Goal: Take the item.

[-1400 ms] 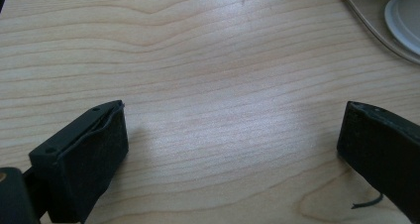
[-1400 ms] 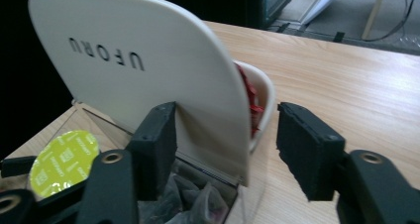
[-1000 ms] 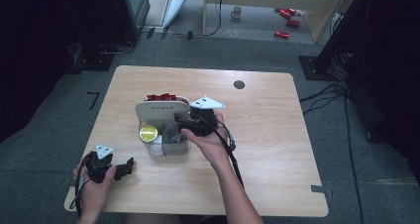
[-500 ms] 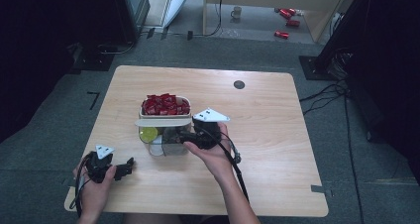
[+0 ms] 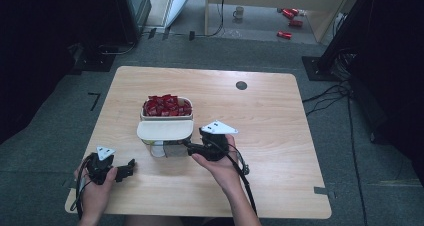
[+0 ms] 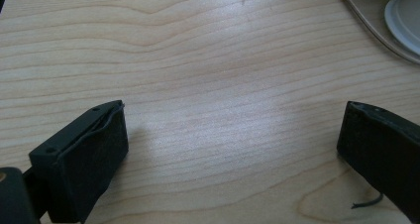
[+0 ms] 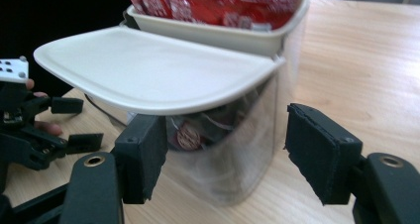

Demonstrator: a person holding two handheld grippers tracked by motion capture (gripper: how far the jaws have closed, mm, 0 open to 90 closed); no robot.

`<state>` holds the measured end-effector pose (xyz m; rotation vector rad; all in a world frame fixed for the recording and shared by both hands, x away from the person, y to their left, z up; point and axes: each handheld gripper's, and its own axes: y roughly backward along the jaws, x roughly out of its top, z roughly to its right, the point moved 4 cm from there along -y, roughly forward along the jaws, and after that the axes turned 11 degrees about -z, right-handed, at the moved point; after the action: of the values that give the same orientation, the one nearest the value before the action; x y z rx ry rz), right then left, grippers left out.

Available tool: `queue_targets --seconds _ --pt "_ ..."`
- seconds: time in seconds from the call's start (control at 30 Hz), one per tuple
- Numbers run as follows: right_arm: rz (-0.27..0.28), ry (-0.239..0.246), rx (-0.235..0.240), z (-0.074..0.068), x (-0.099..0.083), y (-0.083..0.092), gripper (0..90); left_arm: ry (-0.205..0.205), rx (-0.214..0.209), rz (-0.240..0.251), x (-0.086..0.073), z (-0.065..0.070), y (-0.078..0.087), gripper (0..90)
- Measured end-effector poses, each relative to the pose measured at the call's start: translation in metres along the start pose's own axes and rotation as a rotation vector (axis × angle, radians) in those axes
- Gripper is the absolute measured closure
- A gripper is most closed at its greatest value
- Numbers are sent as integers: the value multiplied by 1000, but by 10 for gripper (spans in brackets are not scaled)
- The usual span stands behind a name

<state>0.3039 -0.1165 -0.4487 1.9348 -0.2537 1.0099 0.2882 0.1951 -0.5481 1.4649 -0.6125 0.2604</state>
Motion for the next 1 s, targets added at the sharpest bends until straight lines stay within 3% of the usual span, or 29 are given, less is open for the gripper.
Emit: queue_targets --seconds 0.23,0.37,0.5,0.73,1.0 --pt "-13 -24 -4 10 -16 2 337 -5 1 -4 0 0 0 0" --pt "-42 -27 -36 17 -23 3 344 -4 1 -3 0 0 0 0" --pt "-67 -60 -85 30 -25 3 376 -5 1 -4 0 0 0 0" --pt "-1 -88 -98 37 -4 6 531 -5 2 -3 0 0 0 0" --pt "66 -53 -90 29 33 5 615 -6 2 -2 0 0 0 0"
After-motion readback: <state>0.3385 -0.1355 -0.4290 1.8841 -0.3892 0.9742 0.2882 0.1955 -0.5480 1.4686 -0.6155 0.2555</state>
